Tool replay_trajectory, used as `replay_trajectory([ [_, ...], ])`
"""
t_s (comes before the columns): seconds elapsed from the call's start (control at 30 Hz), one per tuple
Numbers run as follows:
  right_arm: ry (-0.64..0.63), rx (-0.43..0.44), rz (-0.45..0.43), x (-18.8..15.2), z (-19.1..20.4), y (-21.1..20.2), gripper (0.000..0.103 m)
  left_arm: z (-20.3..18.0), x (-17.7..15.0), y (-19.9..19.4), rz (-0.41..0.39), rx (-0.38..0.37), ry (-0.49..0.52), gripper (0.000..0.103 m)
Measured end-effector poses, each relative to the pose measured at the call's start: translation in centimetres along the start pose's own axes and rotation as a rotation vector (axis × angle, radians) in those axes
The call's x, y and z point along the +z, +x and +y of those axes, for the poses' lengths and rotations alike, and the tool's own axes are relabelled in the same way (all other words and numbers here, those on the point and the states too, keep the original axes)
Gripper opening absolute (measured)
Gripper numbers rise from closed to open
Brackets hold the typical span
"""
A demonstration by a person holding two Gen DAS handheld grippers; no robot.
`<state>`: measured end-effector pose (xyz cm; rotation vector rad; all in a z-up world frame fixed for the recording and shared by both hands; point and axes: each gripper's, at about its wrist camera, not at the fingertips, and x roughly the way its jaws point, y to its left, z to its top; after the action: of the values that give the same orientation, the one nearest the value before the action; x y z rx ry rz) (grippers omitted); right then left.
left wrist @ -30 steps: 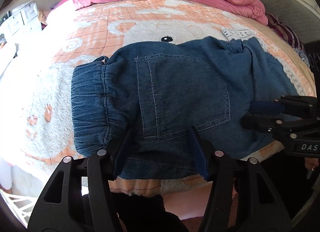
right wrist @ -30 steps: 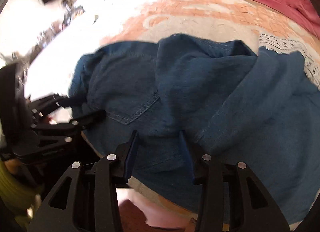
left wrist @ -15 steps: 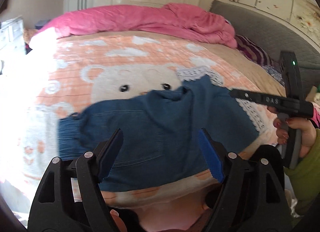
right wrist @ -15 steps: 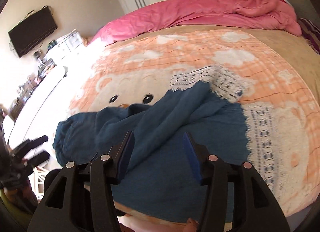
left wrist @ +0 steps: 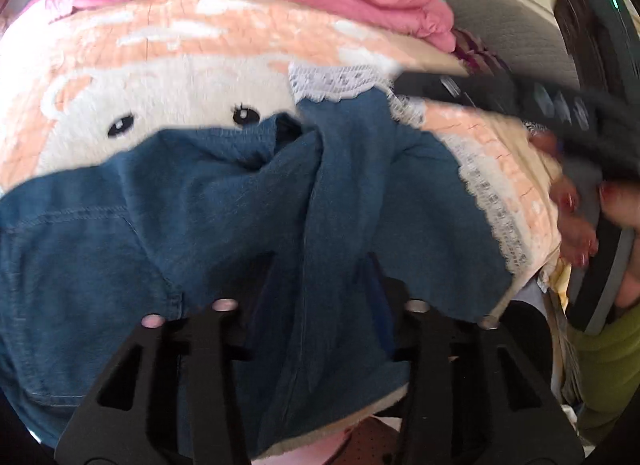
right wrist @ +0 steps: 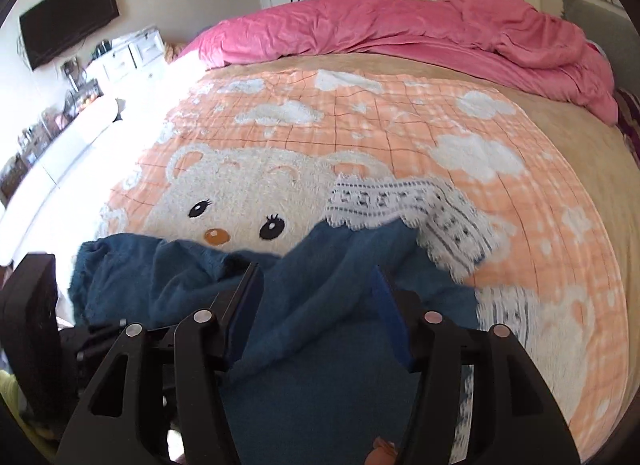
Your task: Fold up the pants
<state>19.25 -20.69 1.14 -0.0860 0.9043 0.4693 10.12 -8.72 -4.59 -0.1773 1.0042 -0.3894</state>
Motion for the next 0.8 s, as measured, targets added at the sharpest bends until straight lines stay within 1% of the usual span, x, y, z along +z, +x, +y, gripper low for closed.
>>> replay_trajectory([
  [0.03, -0.008, -0.009, 0.020, 0.8, 0.2, 1.3, 0.056, -0.1, 0.0, 0.2, 0.006, -0.020, -0.003, 0.013],
  [0.13, -0.010, -0.034, 0.078, 2.9, 0.5, 5.5, 0.056, -0.8, -0.5, 0.8, 0.015, -0.041, 0.023, 0.013],
  [0.2, -0.005, -0.075, 0.112, 4.1, 0.5, 8.2, 0.056, -1.6, -0.8, 1.0, 0.020, -0.058, 0.051, 0.013],
  [0.23, 0.004, -0.105, 0.132, 4.5, 0.4, 9.6, 0.056, -1.9, -1.0, 1.0, 0.019, -0.053, 0.066, 0.013],
  [0.27, 0.010, -0.136, 0.161, 5.0, 0.2, 11.2, 0.057, -2.0, -1.1, 1.0, 0.017, -0.049, 0.075, 0.013],
  [0.3, 0.008, -0.153, 0.174, 5.2, 0.1, 12.2, 0.061, -2.1, -1.1, 1.1, 0.018, -0.051, 0.080, 0.013],
  [0.33, 0.010, -0.172, 0.184, 5.3, -0.3, 13.4, 0.061, -2.1, -1.1, 1.1, 0.017, -0.055, 0.079, 0.013],
  [0.37, 0.019, -0.168, 0.186, 5.3, -0.6, 14.0, 0.060, -2.1, -1.2, 1.3, 0.018, -0.060, 0.074, 0.013],
  [0.4, 0.032, -0.162, 0.180, 5.3, -1.0, 14.2, 0.053, -2.0, -1.1, 1.2, 0.018, -0.068, 0.069, 0.013],
  [0.43, 0.043, -0.162, 0.170, 5.2, -1.4, 14.0, 0.035, -1.9, -1.1, 1.2, 0.017, -0.074, 0.067, 0.013],
  [0.47, 0.054, -0.158, 0.158, 5.2, -1.9, 13.3, 0.024, -1.8, -1.1, 1.1, 0.016, -0.080, 0.064, 0.013],
  [0.5, 0.093, -0.095, 0.139, 5.1, -2.6, 12.3, 0.010, -1.7, -1.2, 1.0, 0.014, -0.086, 0.062, 0.013],
  [0.53, 0.132, -0.055, 0.119, 5.0, -3.3, 11.3, 0.008, -1.5, -1.2, 1.0, 0.013, -0.090, 0.063, 0.013],
  [0.57, 0.171, -0.035, 0.093, 4.8, -4.1, 10.1, 0.007, -1.5, -1.2, 0.9, 0.010, -0.093, 0.063, 0.013],
  [0.63, 0.220, -0.017, 0.029, 4.3, -5.5, 7.0, 0.007, -1.1, -1.2, 0.7, 0.002, -0.099, 0.056, 0.014],
  [0.67, 0.252, -0.007, -0.008, 3.8, -6.4, 5.1, 0.007, -1.1, -1.2, 0.5, -0.005, -0.099, 0.057, 0.023],
  [0.7, 0.273, 0.001, -0.029, 3.4, -7.0, 3.8, 0.007, -1.0, -1.2, 0.1, -0.015, -0.095, 0.061, 0.029],
  [0.73, 0.298, 0.007, -0.058, 2.7, -7.6, 2.1, 0.007, -1.0, -1.2, -0.1, -0.025, -0.091, 0.064, 0.039],
  [0.77, 0.310, 0.007, -0.078, 2.3, -8.0, 0.8, 0.007, -1.0, -1.2, -0.4, -0.034, -0.089, 0.068, 0.044],
  [0.8, 0.324, 0.005, -0.110, 1.3, -8.5, -1.2, 0.007, -1.1, -1.2, -0.6, -0.044, -0.082, 0.075, 0.044],
])
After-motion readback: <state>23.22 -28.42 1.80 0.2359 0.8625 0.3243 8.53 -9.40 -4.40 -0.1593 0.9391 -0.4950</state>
